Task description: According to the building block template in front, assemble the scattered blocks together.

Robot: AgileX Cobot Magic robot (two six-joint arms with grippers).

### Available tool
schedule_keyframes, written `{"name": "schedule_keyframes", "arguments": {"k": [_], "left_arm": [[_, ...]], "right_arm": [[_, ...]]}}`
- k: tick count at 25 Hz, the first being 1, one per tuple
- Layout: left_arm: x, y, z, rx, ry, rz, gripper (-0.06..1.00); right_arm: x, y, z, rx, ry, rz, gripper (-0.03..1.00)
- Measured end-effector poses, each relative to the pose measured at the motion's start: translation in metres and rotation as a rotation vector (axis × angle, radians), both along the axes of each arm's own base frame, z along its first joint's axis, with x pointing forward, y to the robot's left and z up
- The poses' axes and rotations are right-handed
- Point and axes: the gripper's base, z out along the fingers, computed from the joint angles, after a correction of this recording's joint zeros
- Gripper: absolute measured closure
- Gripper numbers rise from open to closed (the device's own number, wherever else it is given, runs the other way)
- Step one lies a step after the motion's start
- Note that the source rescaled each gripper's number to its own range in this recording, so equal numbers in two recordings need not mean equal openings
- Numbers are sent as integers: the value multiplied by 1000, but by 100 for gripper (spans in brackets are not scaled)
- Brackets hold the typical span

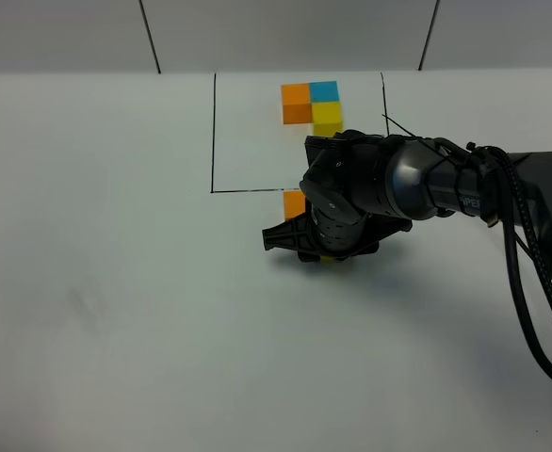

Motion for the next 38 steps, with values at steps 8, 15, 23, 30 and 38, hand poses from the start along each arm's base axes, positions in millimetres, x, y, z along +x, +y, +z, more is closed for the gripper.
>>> {"name": "schedule_keyframes", "arguments": {"k": [8,15,23,30,38], "left_arm": [[0,0,0,0,0,0,25],[0,0,0,0,0,0,25],[0,0,0,0,0,0,25],[0,0,0,0,0,0,25],[0,0,0,0,0,0,25]], "right_arm": [[0,0,0,10,0,-31,72],[0,0,0,13,-2,-33,72],[0,1,0,19,-5,-37,72],[1,0,2,31,-6,-46,52],[-1,-1,32,73,-44,-48,1]]}}
